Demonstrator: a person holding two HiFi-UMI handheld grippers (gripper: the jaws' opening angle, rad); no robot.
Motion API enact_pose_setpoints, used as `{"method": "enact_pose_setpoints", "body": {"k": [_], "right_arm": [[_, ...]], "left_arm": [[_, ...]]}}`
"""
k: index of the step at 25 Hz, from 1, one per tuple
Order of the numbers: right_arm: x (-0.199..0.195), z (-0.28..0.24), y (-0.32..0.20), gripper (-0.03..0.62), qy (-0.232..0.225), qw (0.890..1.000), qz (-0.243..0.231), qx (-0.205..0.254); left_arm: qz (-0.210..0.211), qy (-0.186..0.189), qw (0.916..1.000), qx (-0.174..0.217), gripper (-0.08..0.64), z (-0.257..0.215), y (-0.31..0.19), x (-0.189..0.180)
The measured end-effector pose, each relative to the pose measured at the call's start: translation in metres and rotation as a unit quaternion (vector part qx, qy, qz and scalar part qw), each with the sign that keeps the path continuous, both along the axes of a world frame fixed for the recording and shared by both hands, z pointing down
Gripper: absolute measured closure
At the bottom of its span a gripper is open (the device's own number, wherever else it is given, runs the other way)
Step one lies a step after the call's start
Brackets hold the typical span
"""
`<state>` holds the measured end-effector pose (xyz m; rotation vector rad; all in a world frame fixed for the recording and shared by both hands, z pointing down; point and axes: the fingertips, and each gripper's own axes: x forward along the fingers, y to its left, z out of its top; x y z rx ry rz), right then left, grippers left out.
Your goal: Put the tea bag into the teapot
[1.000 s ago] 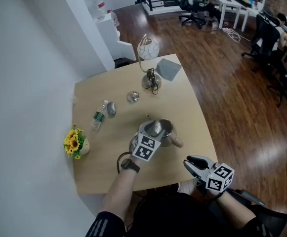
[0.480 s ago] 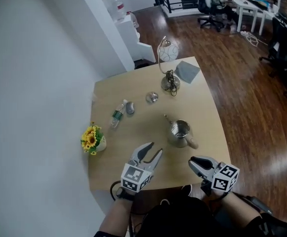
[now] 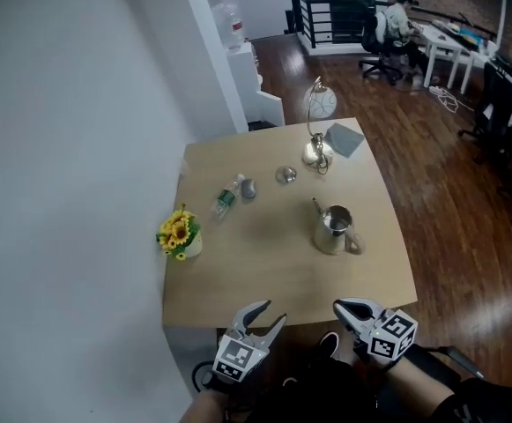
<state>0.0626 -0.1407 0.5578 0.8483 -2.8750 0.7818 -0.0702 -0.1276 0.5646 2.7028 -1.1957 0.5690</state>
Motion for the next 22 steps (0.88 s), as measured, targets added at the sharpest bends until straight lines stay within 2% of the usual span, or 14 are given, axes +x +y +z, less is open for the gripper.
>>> {"method": "enact_pose_setpoints", "body": {"k": [2,6,9,12,16,22], "right_arm": [[-0.012,-0.001,0.028,0.584,0.007,1.0,0.013,0.003],[-0.032,-0.007,0.089,0.584,0.0,0.999,0.032,0.004],[-0.046,-0.021,0.135,0.584,-0.004,0.999,0.028,0.013],[-0.051,-0.035,0.171,0.584,0.013,0.999,0.023,0.033],[-0.048,-0.052,0.202,0.584,0.025,0.998,0.023,0.057],[-0.032,-0.058,0.229,0.584,0.035,0.997,0.022,0.069]], "left_arm": [[-0.003,0.011,0.9999,-0.004,0.376,0.0,0.033,-0.014],[0.002,0.009,1.0,-0.001,0.376,-0.001,0.095,-0.031],[0.009,0.016,0.9998,0.001,0.376,-0.008,0.137,-0.036],[0.02,0.021,0.9996,0.005,0.376,-0.014,0.172,-0.034],[0.029,0.022,0.9992,0.016,0.376,-0.021,0.204,-0.033],[0.012,0.026,0.9992,0.029,0.376,-0.029,0.227,-0.032]]}}
